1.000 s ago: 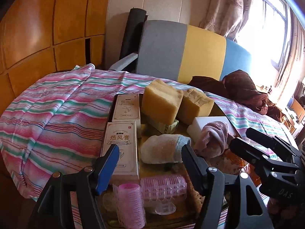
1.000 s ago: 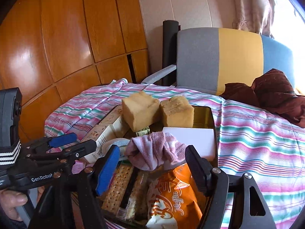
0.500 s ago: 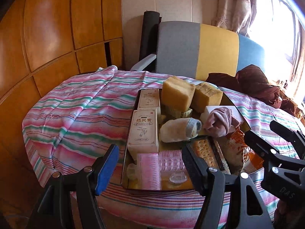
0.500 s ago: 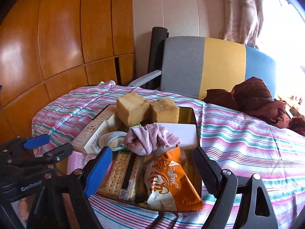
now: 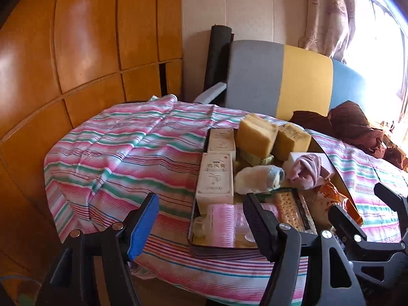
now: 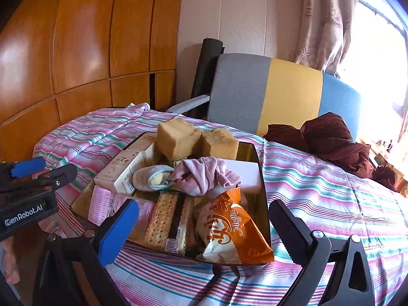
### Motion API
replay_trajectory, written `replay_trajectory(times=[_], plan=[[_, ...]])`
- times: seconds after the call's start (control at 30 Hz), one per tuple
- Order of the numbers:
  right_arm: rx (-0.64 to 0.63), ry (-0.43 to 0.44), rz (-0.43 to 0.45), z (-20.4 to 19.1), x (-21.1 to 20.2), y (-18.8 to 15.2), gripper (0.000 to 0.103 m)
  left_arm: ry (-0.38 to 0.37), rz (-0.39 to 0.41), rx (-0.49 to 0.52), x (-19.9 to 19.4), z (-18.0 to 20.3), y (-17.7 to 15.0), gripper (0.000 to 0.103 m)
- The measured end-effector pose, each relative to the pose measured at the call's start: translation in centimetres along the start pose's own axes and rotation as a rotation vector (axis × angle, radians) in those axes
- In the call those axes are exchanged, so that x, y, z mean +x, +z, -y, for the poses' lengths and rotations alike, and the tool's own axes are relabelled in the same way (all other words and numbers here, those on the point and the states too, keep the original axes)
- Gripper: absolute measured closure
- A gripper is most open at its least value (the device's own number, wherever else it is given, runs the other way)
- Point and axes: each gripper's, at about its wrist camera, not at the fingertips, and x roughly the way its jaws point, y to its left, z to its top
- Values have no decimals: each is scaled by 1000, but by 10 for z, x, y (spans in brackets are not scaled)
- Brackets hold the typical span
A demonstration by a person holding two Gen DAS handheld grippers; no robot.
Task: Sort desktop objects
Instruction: 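Withdraw both open tools from the filled gold tray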
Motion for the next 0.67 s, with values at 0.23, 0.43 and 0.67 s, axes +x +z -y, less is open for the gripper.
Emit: replay_trajectory(times=[0.23, 0.43, 0.67], plan=[[-7, -2, -14, -3, 6, -4, 0, -22, -46, 21, 10, 8, -5, 33], [-15, -14, -9, -3, 7, -6, 0, -26, -61, 22, 15, 10, -8, 39], [-15, -25, -5, -4, 7, -6, 0, 2, -43, 28, 17, 10, -10, 48]])
